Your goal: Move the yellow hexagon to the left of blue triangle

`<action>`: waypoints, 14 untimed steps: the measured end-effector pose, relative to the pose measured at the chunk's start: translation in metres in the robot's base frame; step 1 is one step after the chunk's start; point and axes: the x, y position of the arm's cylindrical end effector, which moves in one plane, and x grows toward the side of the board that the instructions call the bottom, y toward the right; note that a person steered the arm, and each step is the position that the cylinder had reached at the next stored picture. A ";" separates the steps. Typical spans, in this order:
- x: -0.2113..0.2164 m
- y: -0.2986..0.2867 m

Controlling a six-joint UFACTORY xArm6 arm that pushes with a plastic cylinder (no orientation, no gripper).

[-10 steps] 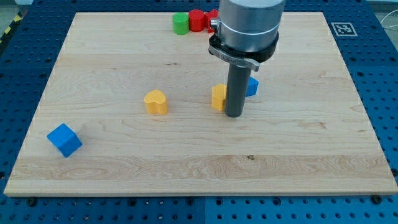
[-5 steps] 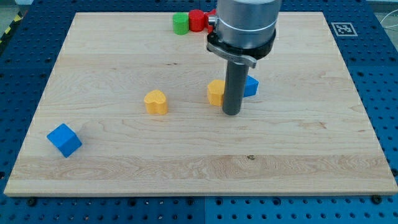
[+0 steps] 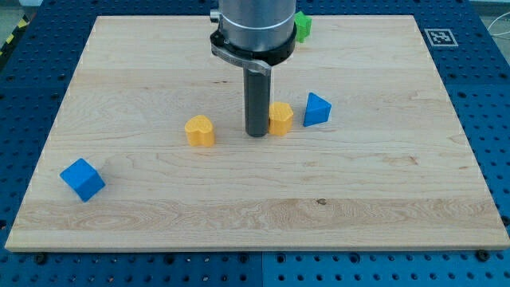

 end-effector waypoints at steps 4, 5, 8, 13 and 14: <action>-0.003 0.011; -0.003 0.011; -0.003 0.017; -0.018 0.019; -0.018 0.022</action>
